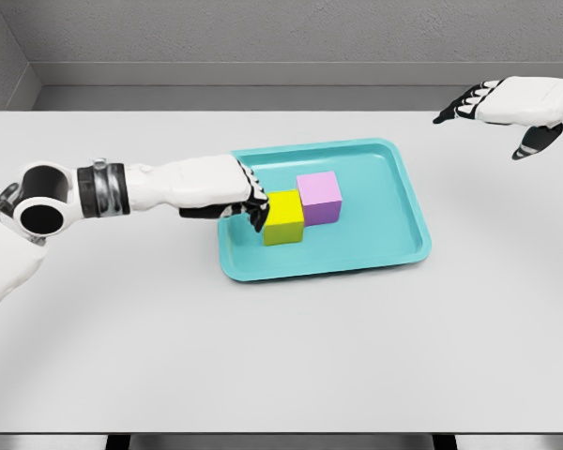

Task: Push two cubes

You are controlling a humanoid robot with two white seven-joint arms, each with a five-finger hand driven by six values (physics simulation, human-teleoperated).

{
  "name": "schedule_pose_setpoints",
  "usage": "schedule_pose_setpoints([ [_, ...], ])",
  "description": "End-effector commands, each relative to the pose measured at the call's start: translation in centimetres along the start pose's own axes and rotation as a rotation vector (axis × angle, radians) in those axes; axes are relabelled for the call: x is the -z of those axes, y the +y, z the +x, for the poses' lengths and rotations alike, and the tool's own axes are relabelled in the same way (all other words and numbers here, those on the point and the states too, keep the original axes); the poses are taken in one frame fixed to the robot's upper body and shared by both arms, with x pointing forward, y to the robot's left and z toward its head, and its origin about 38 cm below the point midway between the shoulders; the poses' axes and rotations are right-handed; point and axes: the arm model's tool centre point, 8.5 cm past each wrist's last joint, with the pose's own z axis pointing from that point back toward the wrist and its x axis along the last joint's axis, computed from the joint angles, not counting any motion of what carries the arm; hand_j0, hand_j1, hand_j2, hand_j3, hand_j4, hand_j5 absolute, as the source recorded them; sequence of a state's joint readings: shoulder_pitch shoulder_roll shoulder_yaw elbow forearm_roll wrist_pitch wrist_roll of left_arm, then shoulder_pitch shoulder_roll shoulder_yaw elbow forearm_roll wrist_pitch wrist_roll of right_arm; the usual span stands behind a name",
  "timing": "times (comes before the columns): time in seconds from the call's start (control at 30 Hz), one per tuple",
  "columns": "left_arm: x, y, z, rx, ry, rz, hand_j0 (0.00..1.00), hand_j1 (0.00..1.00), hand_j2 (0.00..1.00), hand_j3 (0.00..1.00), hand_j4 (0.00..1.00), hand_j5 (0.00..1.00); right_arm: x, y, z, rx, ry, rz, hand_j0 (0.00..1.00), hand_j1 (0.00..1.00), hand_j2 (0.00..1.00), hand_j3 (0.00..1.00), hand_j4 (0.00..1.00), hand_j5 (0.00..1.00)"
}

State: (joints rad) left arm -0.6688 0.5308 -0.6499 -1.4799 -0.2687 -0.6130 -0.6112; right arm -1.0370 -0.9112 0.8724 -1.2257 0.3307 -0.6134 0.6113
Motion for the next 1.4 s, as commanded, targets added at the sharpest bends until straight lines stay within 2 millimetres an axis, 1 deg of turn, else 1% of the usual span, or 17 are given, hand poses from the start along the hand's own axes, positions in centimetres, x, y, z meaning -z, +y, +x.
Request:
schedule_pose_setpoints([
  [0.0, 3.0, -2.4, -0.8, -0.05, 0.007, -0.037, 0.33, 0.33, 0.33, 0.33, 0.33, 0.33, -0.1, 0.0, -0.1, 0.004, 0.003, -0.002, 1.0, 1.0, 1.0, 1.0, 1.0, 1.0],
  [0.03, 3.6, -3.1, -0.6, -0.056, -0.001, -0.057, 0.33, 0.33, 0.33, 0.33, 0.33, 0.33, -0.2, -0.1, -0.1, 0.002, 0.004, -0.003, 1.0, 1.0, 1.0, 1.0, 1.0, 1.0],
  [0.1, 4.2, -3.4, -0.2, -0.06, -0.018, -0.067, 0.33, 0.33, 0.33, 0.33, 0.33, 0.33, -0.3, -0.3, -0.2, 0.0, 0.007, -0.007, 1.0, 1.0, 1.0, 1.0, 1.0, 1.0],
  [0.37, 4.3, -3.5, -0.3, -0.063, -0.017, -0.067, 0.33, 0.33, 0.33, 0.33, 0.33, 0.33, -0.2, -0.3, -0.1, -0.002, 0.003, -0.004, 1.0, 1.0, 1.0, 1.0, 1.0, 1.0],
  [0.47, 4.7, -4.4, -1.1, -0.097, 0.003, -0.073, 0.33, 0.33, 0.33, 0.33, 0.33, 0.33, -0.3, -0.2, -0.1, -0.002, 0.005, -0.001, 1.0, 1.0, 1.0, 1.0, 1.0, 1.0],
  [0.63, 4.5, -4.1, -1.4, -0.097, 0.012, -0.066, 0.33, 0.33, 0.33, 0.33, 0.33, 0.33, -0.3, -0.3, -0.1, -0.004, 0.005, -0.001, 1.0, 1.0, 1.0, 1.0, 1.0, 1.0],
  [0.73, 4.5, -3.0, -1.2, -0.075, 0.003, -0.057, 0.33, 0.33, 0.33, 0.33, 0.33, 0.33, -0.3, -0.3, 0.0, -0.005, 0.004, -0.002, 1.0, 1.0, 1.0, 1.0, 1.0, 1.0],
  [0.83, 4.8, -1.2, -0.5, -0.027, -0.02, -0.043, 0.33, 0.33, 0.33, 0.33, 0.33, 0.33, -0.3, -0.3, 0.0, -0.006, 0.003, -0.002, 1.0, 1.0, 1.0, 1.0, 1.0, 1.0],
  [0.87, 4.8, -0.3, 0.1, 0.001, -0.035, -0.033, 0.35, 0.35, 0.35, 0.35, 0.35, 0.35, -0.3, -0.4, 0.0, -0.008, 0.002, -0.004, 1.0, 1.0, 1.0, 1.0, 1.0, 1.0],
  [0.93, 5.0, 0.8, 1.7, 0.045, -0.075, -0.018, 0.41, 0.41, 0.41, 0.41, 0.41, 0.41, -0.3, -0.4, 0.0, -0.008, 0.002, -0.004, 1.0, 1.0, 1.0, 1.0, 1.0, 1.0],
  [1.03, 3.4, 2.4, 4.0, 0.122, -0.122, -0.006, 0.46, 0.46, 0.46, 0.46, 0.46, 0.46, -0.3, -0.4, 0.0, -0.008, 0.003, -0.005, 1.0, 1.0, 1.0, 1.0, 1.0, 1.0],
  [1.1, 2.8, 2.8, 5.2, 0.133, -0.155, 0.002, 0.51, 0.51, 0.51, 0.51, 0.51, 0.51, -0.4, -0.4, 0.0, -0.008, 0.004, -0.004, 1.0, 1.0, 1.0, 1.0, 1.0, 1.0],
  [1.17, 2.8, 1.9, 5.0, 0.115, -0.154, -0.016, 0.51, 0.51, 0.51, 0.51, 0.51, 0.51, -0.3, -0.4, 0.0, -0.008, 0.002, -0.004, 1.0, 1.0, 1.0, 1.0, 1.0, 1.0],
  [1.23, 2.9, 0.3, 3.4, 0.065, -0.114, -0.044, 0.51, 0.51, 0.51, 0.51, 0.51, 0.51, -0.3, -0.4, 0.0, -0.008, 0.002, -0.004, 1.0, 1.0, 1.0, 1.0, 1.0, 1.0],
  [1.27, 2.8, -1.1, 2.5, 0.027, -0.092, -0.064, 0.51, 0.51, 0.51, 0.51, 0.51, 0.51, -0.3, -0.4, 0.0, -0.008, 0.002, -0.004, 1.0, 1.0, 1.0, 1.0, 1.0, 1.0],
  [1.33, 2.7, -1.5, 2.4, 0.018, -0.087, -0.071, 0.5, 0.5, 0.5, 0.5, 0.5, 0.5, -0.3, -0.4, 0.0, -0.008, 0.002, -0.004, 1.0, 1.0, 1.0, 1.0, 1.0, 1.0],
  [1.37, 2.8, -1.7, 2.4, 0.017, -0.09, -0.076, 0.47, 0.47, 0.47, 0.47, 0.47, 0.47, -0.4, -0.4, 0.0, -0.008, 0.004, -0.003, 1.0, 1.0, 1.0, 1.0, 1.0, 1.0],
])
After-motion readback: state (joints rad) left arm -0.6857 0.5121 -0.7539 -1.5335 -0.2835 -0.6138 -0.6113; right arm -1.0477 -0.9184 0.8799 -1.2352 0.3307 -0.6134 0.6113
